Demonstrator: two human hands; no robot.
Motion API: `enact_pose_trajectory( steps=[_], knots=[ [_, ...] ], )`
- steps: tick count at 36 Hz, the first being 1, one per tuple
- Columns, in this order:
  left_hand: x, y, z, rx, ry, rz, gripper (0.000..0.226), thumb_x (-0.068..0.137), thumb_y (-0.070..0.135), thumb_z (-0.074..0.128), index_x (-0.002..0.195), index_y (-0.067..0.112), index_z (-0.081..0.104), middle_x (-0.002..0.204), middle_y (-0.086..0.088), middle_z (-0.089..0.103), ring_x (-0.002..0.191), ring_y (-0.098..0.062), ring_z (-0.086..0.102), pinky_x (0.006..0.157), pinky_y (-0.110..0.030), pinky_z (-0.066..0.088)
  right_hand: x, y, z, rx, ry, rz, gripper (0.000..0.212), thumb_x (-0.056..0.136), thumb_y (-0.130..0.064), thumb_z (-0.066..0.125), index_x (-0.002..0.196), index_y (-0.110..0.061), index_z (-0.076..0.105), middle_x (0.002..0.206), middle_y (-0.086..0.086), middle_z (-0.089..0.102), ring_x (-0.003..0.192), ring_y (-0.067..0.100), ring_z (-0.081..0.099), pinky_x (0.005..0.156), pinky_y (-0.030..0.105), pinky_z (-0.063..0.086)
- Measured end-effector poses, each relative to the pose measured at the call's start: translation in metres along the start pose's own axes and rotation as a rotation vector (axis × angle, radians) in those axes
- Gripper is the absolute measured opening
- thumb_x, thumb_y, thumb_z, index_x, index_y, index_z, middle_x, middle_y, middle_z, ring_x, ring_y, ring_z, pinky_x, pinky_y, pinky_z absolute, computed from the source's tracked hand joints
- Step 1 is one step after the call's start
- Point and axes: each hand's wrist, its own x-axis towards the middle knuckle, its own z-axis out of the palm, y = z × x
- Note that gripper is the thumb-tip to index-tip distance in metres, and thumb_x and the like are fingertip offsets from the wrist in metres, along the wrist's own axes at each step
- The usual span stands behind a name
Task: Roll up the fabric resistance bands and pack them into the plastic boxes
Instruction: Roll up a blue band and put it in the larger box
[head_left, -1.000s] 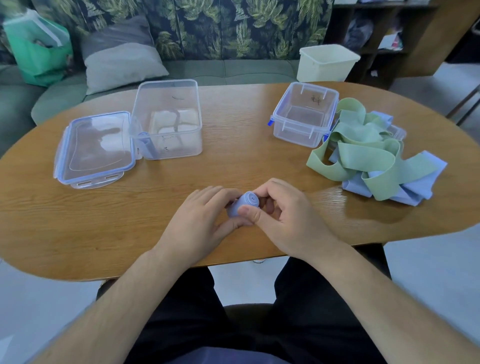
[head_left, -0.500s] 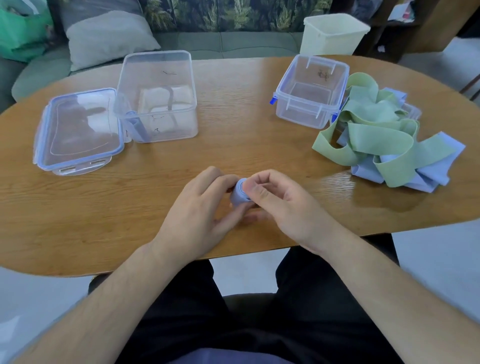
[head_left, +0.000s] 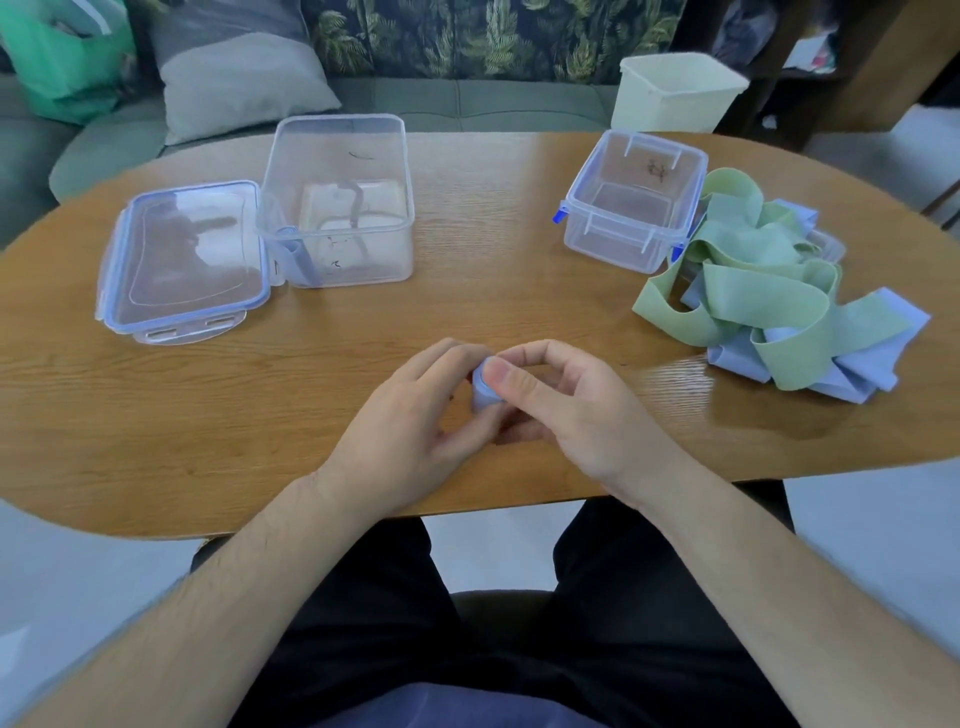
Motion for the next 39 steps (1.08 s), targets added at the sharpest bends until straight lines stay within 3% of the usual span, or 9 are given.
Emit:
enact_pose_trajectory(
  steps=[3, 5, 10, 16, 22, 28, 31, 36, 39],
  knots=[
    [0.001, -0.004, -0.003, -0.02, 0.014, -0.073, 0.028, 0.093, 0.033, 0.058, 0.112, 0.012, 0.059, 0.096, 0.007, 0.054, 0.084, -0.01, 0.054, 0.075, -0.029, 0.049, 0.001, -0.004, -0.008, -0.41, 0.046, -0.131, 0.061, 0.077, -0.057, 0.071, 0.13, -0.03, 0.057, 0.107, -0.003, 0.075, 0.1, 0.006, 0.071, 0.092, 0.03, 0.056],
    [0.004, -0.006, -0.007, -0.031, 0.04, -0.103, 0.03, 0.09, 0.034, 0.058, 0.109, 0.011, 0.057, 0.094, 0.006, 0.05, 0.083, -0.013, 0.052, 0.074, -0.027, 0.046, 0.003, -0.011, -0.01, -0.512, 0.018, -0.229, 0.057, 0.08, -0.05, 0.074, 0.133, -0.038, 0.056, 0.117, -0.009, 0.068, 0.105, 0.003, 0.067, 0.089, 0.023, 0.055],
    [0.008, -0.014, -0.016, -0.056, 0.068, -0.124, 0.025, 0.089, 0.031, 0.064, 0.105, 0.013, 0.058, 0.096, 0.005, 0.048, 0.086, -0.009, 0.051, 0.074, -0.017, 0.042, 0.021, -0.015, 0.008, -0.623, 0.031, -0.382, 0.034, 0.089, -0.015, 0.076, 0.121, -0.023, 0.069, 0.107, -0.01, 0.068, 0.093, -0.001, 0.064, 0.079, 0.01, 0.047],
    [0.014, -0.021, -0.044, -0.185, 0.156, -0.29, 0.021, 0.09, 0.047, 0.063, 0.108, 0.037, 0.06, 0.101, 0.012, 0.064, 0.09, -0.008, 0.059, 0.074, -0.012, 0.043, 0.055, -0.026, 0.03, -0.541, 0.106, -0.382, 0.004, 0.097, -0.019, 0.067, 0.101, -0.02, 0.068, 0.075, -0.013, 0.07, 0.069, 0.002, 0.067, 0.074, 0.027, 0.057],
    [0.01, -0.049, -0.056, 0.011, 0.176, -0.296, 0.024, 0.101, 0.038, 0.048, 0.114, 0.021, 0.059, 0.102, 0.007, 0.061, 0.092, -0.004, 0.055, 0.08, -0.012, 0.04, 0.084, -0.023, 0.062, -0.739, 0.058, -0.341, 0.021, 0.104, -0.035, 0.05, 0.108, -0.015, 0.058, 0.094, -0.002, 0.068, 0.082, 0.013, 0.062, 0.069, 0.028, 0.045],
    [0.01, -0.056, -0.058, 0.077, 0.261, -0.389, 0.042, 0.101, 0.038, 0.036, 0.102, 0.003, 0.057, 0.085, -0.006, 0.06, 0.078, -0.022, 0.055, 0.067, -0.034, 0.043, 0.104, -0.019, 0.085, -0.763, 0.062, -0.365, 0.031, 0.108, -0.037, 0.038, 0.096, -0.011, 0.053, 0.079, -0.004, 0.058, 0.064, 0.004, 0.051, 0.054, 0.022, 0.033],
    [0.011, -0.057, -0.063, 0.074, 0.278, -0.379, 0.042, 0.1, 0.038, 0.035, 0.092, 0.001, 0.054, 0.075, -0.007, 0.056, 0.069, -0.024, 0.052, 0.062, -0.039, 0.041, 0.11, -0.011, 0.091, -0.73, 0.083, -0.393, 0.037, 0.107, -0.038, 0.036, 0.097, -0.009, 0.057, 0.084, 0.001, 0.065, 0.069, 0.015, 0.057, 0.061, 0.034, 0.04],
    [0.011, -0.063, -0.067, 0.106, 0.248, -0.357, 0.037, 0.1, 0.034, 0.038, 0.092, 0.001, 0.054, 0.078, -0.008, 0.054, 0.074, -0.025, 0.05, 0.067, -0.039, 0.04, 0.111, -0.007, 0.091, -0.663, 0.1, -0.37, 0.031, 0.107, -0.037, 0.041, 0.096, -0.014, 0.059, 0.077, -0.01, 0.059, 0.065, -0.001, 0.053, 0.057, 0.014, 0.036],
    [0.008, -0.068, -0.06, 0.13, 0.298, -0.358, 0.034, 0.103, 0.032, 0.04, 0.1, 0.003, 0.057, 0.085, -0.006, 0.055, 0.081, -0.023, 0.051, 0.074, -0.037, 0.041, 0.113, -0.013, 0.089, -0.535, 0.053, -0.299, 0.026, 0.103, -0.044, 0.049, 0.097, -0.021, 0.061, 0.076, -0.01, 0.063, 0.067, 0.001, 0.056, 0.069, 0.023, 0.046]
  ],
)
